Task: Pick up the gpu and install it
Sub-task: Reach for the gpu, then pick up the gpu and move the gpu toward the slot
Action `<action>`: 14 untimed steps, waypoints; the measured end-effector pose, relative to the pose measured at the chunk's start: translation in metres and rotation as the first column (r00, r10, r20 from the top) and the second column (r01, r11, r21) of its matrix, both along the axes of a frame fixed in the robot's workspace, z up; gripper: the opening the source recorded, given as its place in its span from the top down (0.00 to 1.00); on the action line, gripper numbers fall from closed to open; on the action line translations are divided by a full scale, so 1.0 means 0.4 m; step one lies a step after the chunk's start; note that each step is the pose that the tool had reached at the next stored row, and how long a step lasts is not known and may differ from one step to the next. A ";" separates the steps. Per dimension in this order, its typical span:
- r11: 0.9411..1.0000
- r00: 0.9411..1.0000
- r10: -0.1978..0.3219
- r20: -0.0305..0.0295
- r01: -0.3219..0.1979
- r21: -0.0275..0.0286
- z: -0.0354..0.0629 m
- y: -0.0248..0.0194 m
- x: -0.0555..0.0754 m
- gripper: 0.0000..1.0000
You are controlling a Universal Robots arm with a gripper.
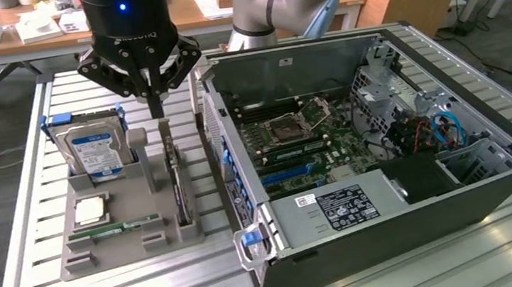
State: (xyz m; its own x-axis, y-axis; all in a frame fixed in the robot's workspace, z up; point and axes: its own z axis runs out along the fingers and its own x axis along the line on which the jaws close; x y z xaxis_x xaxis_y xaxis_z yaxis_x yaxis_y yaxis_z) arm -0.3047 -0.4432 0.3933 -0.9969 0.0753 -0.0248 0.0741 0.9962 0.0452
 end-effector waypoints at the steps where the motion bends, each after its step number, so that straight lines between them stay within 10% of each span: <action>1: 1.000 1.000 0.000 0.000 0.000 0.000 0.000 0.000 0.000 0.89; 14: 1.000 1.000 0.000 0.000 0.000 0.000 0.000 0.000 0.000 0.89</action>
State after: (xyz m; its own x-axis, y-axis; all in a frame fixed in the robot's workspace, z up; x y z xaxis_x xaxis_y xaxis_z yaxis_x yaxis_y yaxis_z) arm -0.3047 -0.4432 0.3933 -0.9969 0.0753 -0.0248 0.0741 0.9962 0.0452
